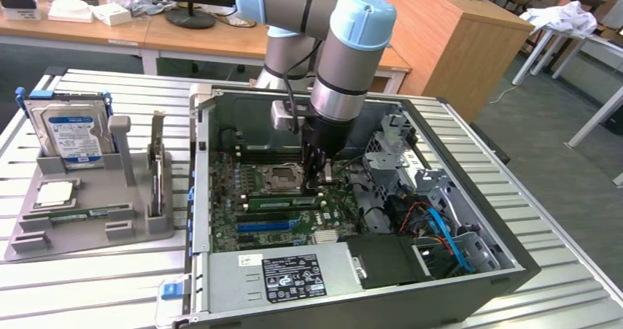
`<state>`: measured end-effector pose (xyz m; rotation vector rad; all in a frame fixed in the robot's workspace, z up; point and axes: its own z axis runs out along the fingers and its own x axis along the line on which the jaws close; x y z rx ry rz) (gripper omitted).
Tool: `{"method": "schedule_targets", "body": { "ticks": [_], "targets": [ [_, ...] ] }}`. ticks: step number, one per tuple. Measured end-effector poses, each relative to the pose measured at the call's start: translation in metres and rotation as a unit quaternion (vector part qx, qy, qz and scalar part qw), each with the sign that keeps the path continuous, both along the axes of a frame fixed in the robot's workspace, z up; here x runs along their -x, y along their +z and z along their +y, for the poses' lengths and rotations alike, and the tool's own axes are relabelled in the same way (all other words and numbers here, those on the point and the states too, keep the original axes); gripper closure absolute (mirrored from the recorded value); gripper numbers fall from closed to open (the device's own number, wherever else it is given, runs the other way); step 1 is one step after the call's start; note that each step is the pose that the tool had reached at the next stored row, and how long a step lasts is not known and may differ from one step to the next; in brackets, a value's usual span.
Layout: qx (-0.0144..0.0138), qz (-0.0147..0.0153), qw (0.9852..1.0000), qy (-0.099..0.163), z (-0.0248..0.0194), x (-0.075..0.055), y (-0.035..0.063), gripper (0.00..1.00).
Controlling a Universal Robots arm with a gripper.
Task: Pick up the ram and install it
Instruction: 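Press down the ram until it locks into place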
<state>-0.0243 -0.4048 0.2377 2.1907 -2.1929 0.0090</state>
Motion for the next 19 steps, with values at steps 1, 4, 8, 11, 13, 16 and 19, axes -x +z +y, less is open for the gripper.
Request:
{"method": "schedule_targets", "body": {
  "ticks": [1,4,8,11,13,16,19],
  "targets": [
    [0.0,0.0,1.0,0.0,0.0,-0.001,0.0,0.9],
    [-0.0001,0.0,1.0,0.0,0.0,-0.005,-0.0001,0.9],
    [-0.0001,0.0,1.0,0.0,0.0,-0.011,-0.0003,0.9],
    [-0.0001,0.0,1.0,0.0,0.0,-0.012,-0.0004,0.9],
    [-0.0002,0.0,1.0,0.0,0.0001,-0.012,-0.0006,0.9],
    [-0.0004,-0.0017,1.0,0.0,0.0014,-0.012,-0.0084,0.9],
    [-0.0004,-0.0022,1.0,0.0,0.002,-0.012,-0.0085,0.9]
  ]
}}
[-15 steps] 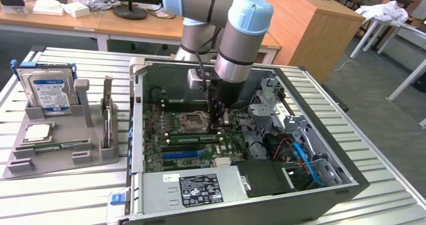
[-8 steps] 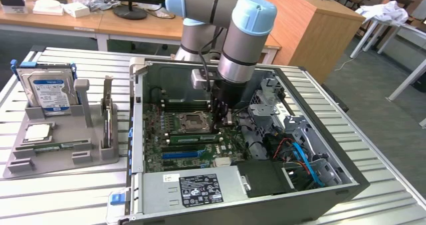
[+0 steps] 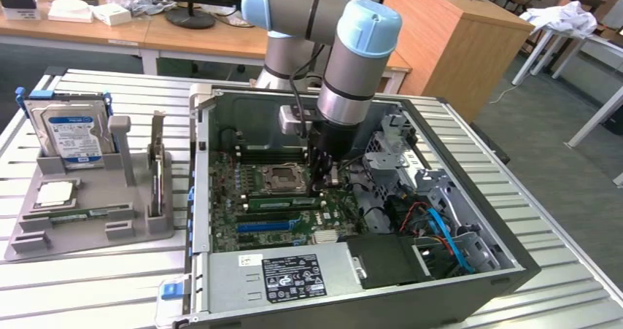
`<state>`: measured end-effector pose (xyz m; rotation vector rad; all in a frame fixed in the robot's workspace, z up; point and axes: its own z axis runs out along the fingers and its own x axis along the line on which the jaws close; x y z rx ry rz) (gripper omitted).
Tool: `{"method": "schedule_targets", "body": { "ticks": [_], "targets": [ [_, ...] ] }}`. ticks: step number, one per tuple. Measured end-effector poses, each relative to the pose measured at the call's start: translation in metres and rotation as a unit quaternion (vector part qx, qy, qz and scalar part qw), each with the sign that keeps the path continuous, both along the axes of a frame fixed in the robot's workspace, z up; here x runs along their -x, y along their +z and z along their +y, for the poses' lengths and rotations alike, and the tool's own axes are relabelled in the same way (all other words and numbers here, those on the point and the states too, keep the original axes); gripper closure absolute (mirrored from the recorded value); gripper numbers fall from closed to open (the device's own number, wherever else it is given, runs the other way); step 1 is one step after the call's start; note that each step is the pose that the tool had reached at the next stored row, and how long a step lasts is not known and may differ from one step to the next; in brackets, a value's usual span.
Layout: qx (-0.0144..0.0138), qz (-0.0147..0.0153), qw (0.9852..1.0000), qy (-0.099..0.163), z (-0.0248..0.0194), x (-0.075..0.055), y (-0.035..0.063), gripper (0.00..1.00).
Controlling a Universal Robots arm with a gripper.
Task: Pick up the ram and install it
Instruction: 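Press down the ram until it locks into place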
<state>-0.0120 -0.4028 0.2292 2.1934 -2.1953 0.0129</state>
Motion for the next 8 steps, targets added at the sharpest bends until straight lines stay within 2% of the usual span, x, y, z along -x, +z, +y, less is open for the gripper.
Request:
{"method": "schedule_targets", "body": {
  "ticks": [8],
  "targets": [
    [-0.0001,0.0,1.0,0.0,-0.0014,0.0,0.0,0.9]
  ]
}}
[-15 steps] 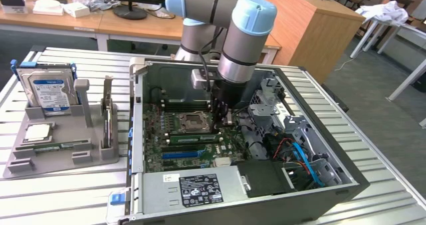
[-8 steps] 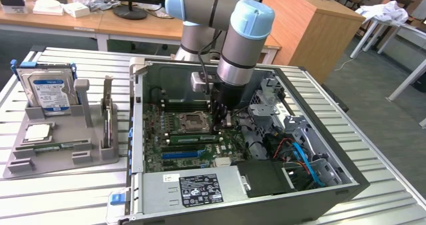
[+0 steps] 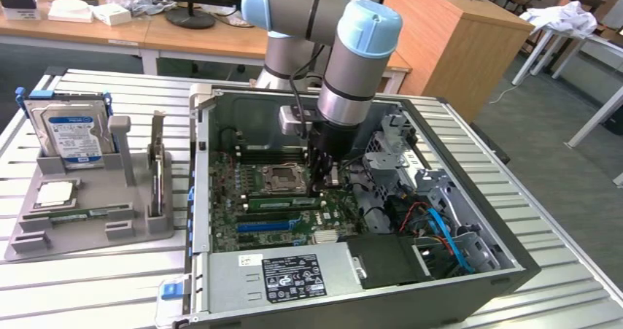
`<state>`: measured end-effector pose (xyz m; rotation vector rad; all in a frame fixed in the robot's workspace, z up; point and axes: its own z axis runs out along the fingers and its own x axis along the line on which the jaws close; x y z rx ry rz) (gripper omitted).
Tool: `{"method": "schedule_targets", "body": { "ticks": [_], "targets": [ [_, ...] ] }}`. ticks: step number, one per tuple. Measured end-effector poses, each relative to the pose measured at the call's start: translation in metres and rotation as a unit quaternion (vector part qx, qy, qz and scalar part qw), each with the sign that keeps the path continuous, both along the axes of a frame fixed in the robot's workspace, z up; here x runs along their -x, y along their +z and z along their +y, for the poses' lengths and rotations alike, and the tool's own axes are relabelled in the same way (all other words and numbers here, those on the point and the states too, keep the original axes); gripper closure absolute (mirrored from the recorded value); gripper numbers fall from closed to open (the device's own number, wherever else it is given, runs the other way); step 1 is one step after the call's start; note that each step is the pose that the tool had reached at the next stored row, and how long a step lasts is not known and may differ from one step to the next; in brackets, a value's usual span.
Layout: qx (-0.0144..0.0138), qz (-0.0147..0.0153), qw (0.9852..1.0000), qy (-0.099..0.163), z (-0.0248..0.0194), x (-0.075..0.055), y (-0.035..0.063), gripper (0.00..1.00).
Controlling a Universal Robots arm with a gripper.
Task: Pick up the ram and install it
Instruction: 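Press down the ram until it locks into place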
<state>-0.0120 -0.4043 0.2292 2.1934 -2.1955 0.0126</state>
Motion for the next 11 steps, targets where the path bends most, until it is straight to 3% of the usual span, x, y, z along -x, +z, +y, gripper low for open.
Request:
{"method": "schedule_targets", "body": {
  "ticks": [11],
  "targets": [
    [0.0001,0.0,1.0,0.0,-0.0009,-0.0009,-0.0002,0.9]
  ]
}}
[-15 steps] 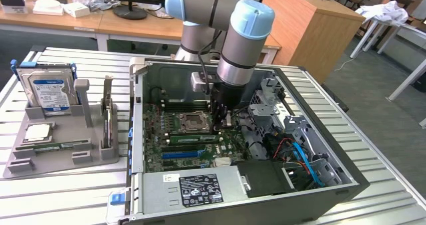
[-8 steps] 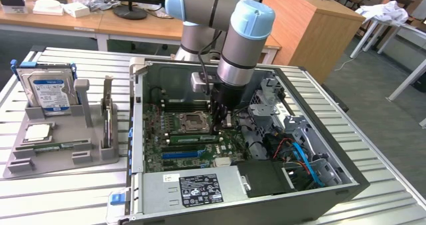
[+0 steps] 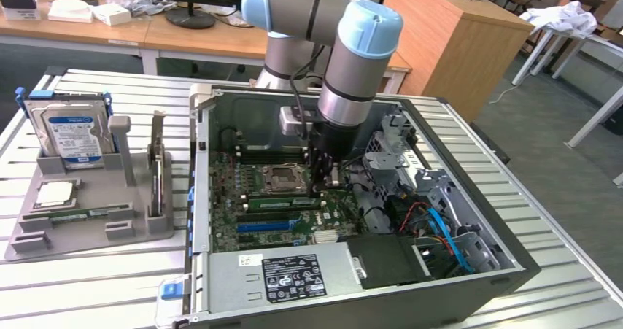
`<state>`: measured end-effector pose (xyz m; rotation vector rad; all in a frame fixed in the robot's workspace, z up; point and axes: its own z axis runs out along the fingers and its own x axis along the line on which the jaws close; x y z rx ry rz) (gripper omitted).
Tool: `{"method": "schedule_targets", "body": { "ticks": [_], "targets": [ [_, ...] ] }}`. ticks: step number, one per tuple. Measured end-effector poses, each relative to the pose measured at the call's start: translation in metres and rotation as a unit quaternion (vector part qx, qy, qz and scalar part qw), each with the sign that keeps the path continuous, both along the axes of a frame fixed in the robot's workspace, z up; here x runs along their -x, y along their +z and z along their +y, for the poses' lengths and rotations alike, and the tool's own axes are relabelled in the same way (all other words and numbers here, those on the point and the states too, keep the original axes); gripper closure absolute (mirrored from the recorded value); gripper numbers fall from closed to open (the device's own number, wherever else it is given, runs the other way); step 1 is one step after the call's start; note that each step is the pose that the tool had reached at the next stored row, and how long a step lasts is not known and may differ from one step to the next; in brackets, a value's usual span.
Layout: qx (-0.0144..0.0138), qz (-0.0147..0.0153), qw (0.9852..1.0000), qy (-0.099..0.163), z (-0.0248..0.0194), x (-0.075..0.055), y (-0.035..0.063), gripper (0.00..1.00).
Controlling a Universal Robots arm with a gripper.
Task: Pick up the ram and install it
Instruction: 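Press down the ram until it locks into place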
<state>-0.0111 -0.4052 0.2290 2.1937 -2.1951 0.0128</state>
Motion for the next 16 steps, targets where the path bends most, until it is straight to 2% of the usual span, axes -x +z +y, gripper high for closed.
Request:
{"method": "schedule_targets", "body": {
  "ticks": [16],
  "targets": [
    [0.0,0.0,1.0,0.0,-0.0002,-0.0024,-0.0028,0.9]
  ]
}}
